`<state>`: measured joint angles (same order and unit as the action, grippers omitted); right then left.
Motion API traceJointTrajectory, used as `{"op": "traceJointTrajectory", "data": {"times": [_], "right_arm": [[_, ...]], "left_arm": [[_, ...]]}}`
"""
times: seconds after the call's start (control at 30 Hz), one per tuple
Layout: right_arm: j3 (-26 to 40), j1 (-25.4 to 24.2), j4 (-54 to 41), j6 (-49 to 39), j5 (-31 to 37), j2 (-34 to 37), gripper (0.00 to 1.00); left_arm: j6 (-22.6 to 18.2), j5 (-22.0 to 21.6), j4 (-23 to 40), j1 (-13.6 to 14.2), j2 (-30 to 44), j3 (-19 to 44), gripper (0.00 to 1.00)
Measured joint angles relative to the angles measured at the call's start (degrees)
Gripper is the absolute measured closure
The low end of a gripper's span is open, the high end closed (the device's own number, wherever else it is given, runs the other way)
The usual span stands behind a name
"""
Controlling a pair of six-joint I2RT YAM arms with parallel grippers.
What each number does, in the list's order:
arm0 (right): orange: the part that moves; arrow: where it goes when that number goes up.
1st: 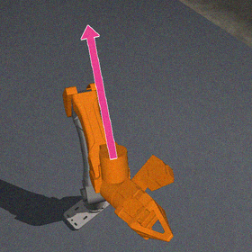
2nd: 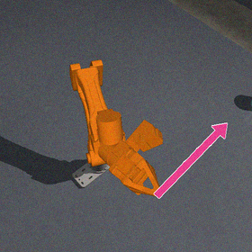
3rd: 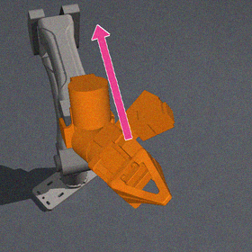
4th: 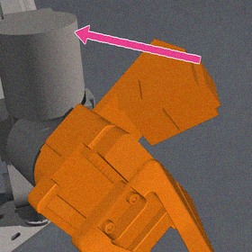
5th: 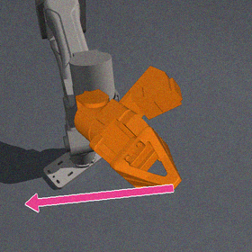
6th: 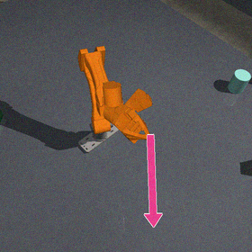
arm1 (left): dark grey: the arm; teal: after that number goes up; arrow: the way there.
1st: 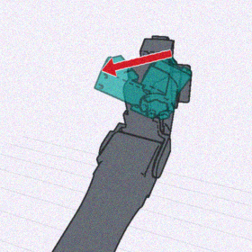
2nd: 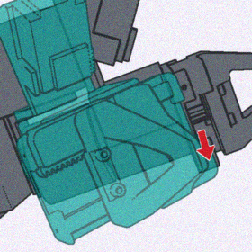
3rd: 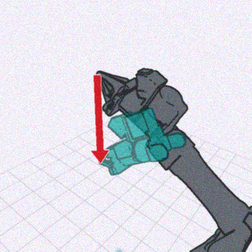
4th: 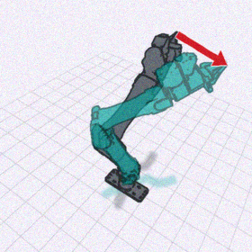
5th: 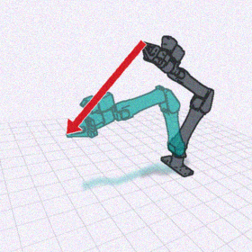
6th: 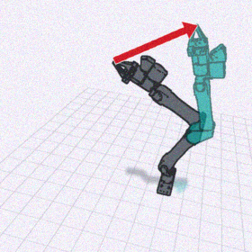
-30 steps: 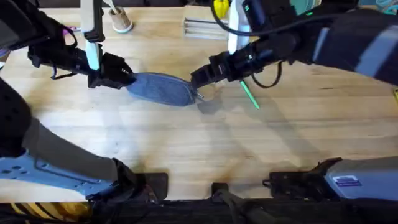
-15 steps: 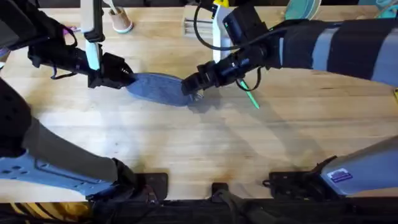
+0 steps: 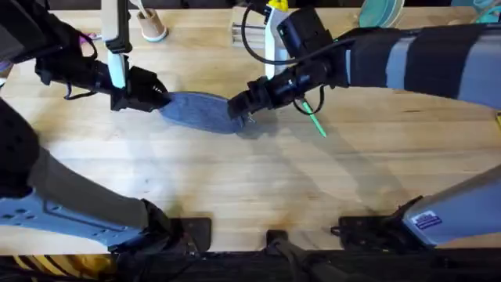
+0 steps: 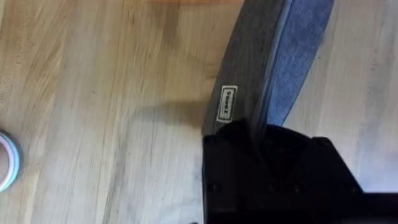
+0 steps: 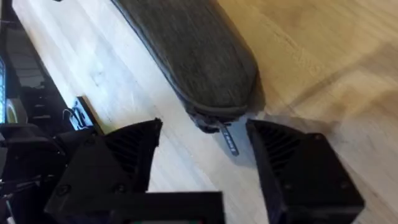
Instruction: Unzip the bag, pick up the pens from the table one at a time and place them inside, then zip the bag closed.
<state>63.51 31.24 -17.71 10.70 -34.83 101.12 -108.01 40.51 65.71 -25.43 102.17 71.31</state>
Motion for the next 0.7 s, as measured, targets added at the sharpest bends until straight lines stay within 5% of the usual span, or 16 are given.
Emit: {"op": "traceJointTrajectory", "data": {"times": [0.33, 0.5, 0.7], "right_arm": [[0.00, 0.09, 0.00, 0.00, 0.00, 0.15, 0.528], [0.00, 0.09, -0.02, -0.01, -0.20, 0.15, 0.928], [0.00, 0.09, -0.70, 0.00, -0.66, 0.15, 0.970]], "left_arm": [[0.00, 0.00, 0.00, 0.00, 0.00, 0.00, 0.960], [-0.01, 0.00, 0.00, 0.00, -0.01, 0.00, 0.960], [-0.01, 0.01, -0.03, 0.00, -0.02, 0.00, 0.959]]}}
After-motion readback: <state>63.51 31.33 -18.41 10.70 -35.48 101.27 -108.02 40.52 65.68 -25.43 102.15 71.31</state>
